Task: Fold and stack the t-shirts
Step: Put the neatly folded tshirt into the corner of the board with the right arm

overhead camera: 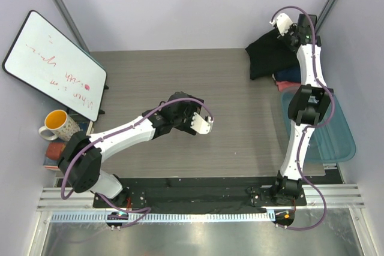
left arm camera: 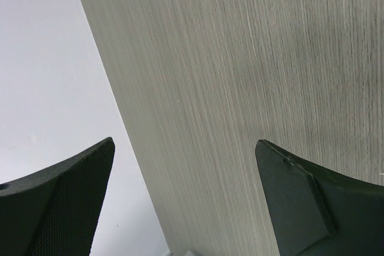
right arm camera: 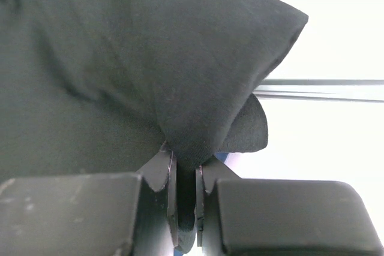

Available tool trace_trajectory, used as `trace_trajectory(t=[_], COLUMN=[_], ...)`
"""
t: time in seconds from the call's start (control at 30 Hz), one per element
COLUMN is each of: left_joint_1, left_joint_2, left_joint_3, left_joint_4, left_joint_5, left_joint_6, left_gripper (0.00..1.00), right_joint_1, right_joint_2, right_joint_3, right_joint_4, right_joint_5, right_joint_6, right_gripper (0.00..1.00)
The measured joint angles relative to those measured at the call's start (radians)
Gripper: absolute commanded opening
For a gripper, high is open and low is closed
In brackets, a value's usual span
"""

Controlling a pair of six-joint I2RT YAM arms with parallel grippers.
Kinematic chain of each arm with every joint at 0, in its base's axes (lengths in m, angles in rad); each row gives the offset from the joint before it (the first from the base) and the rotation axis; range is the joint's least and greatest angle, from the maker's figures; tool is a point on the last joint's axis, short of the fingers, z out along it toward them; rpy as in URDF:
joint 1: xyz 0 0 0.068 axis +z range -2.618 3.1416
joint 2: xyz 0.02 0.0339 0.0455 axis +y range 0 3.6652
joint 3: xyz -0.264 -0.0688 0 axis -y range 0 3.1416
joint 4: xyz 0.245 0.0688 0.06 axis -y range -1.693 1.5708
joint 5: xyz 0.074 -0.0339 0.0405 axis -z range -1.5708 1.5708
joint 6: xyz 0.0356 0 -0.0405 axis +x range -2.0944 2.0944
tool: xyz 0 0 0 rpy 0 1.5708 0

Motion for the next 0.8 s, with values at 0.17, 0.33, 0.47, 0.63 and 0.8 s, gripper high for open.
trace_trajectory(t=[0.17, 0.33, 0.47, 0.63, 0.8], left_joint_1=[0.000, 0.000, 0.000, 0.000, 0.000], left_joint_2=[0.002, 0.009, 0.011, 0.016, 0.018], left_joint_3=[0.000, 0.000, 0.000, 0.000, 0.000], left_joint_4=[0.001, 0.001, 0.002, 0.008, 0.009], left_joint_5=[0.000, 0.000, 0.000, 0.001, 0.001], left_joint_6=[0.001, 0.003, 0.003, 0.003, 0.003], left_gripper=[1.00, 1.00, 1.00, 1.00, 1.00], right_joint_1=[0.033, 0.067, 0.084, 0.085, 0.073], right_joint_2=[-0.076, -0.104, -0.104, -0.104, -0.104], right_joint_3=[-0.076, -0.080, -0.042, 0.008, 0.013], right_joint_4=[0.001, -0.001, -0.013, -0.001, 0.001], right_joint_5=[-0.024, -0.032, -0.029, 0.002, 0.033], right_joint_6=[0.006, 0.010, 0.005, -0.045, -0.080], right_gripper=[0.01, 0.01, 0.01, 0.01, 0.01])
